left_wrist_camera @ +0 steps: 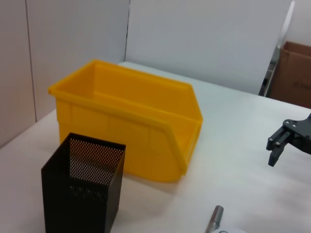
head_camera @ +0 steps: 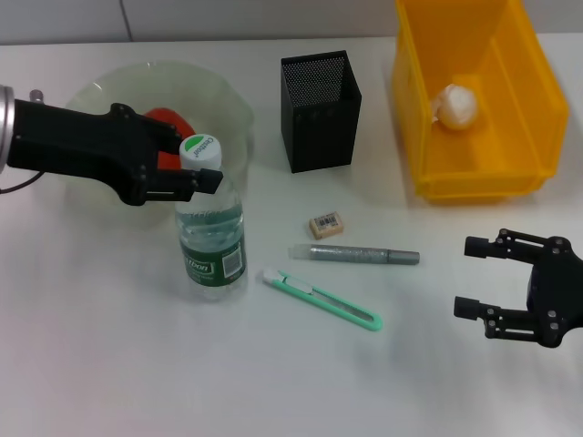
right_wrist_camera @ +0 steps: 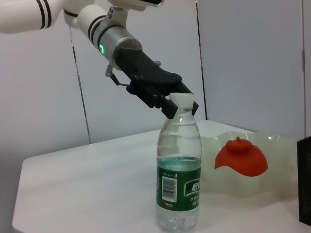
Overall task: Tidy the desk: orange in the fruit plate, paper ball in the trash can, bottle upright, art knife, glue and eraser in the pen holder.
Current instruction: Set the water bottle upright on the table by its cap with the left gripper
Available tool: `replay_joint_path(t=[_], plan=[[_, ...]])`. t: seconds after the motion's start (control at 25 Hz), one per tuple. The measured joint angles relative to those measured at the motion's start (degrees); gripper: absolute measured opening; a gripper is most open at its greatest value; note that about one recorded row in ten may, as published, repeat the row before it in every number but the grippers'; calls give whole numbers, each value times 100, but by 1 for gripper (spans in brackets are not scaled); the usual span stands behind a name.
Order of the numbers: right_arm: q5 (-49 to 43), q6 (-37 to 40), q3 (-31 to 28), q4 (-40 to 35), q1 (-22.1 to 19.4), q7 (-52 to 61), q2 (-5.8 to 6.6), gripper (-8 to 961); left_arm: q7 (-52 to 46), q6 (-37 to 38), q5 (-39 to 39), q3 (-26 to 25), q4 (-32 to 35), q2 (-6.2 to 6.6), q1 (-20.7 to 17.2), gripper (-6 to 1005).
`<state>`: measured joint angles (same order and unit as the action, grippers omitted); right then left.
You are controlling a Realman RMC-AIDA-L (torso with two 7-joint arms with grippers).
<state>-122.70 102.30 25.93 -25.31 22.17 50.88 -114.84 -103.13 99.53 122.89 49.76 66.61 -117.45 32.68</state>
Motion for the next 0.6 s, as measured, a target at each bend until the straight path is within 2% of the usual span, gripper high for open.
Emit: replay_joint_path(t=[0.4,0.6], plan=[[0,1,0,0,33,26,-19,764,854,140,-758,-115,-3,73,-522,449],[1,1,0,0,33,27,-20,764,1430,315,-1130,-422,-32,94,-857,453]])
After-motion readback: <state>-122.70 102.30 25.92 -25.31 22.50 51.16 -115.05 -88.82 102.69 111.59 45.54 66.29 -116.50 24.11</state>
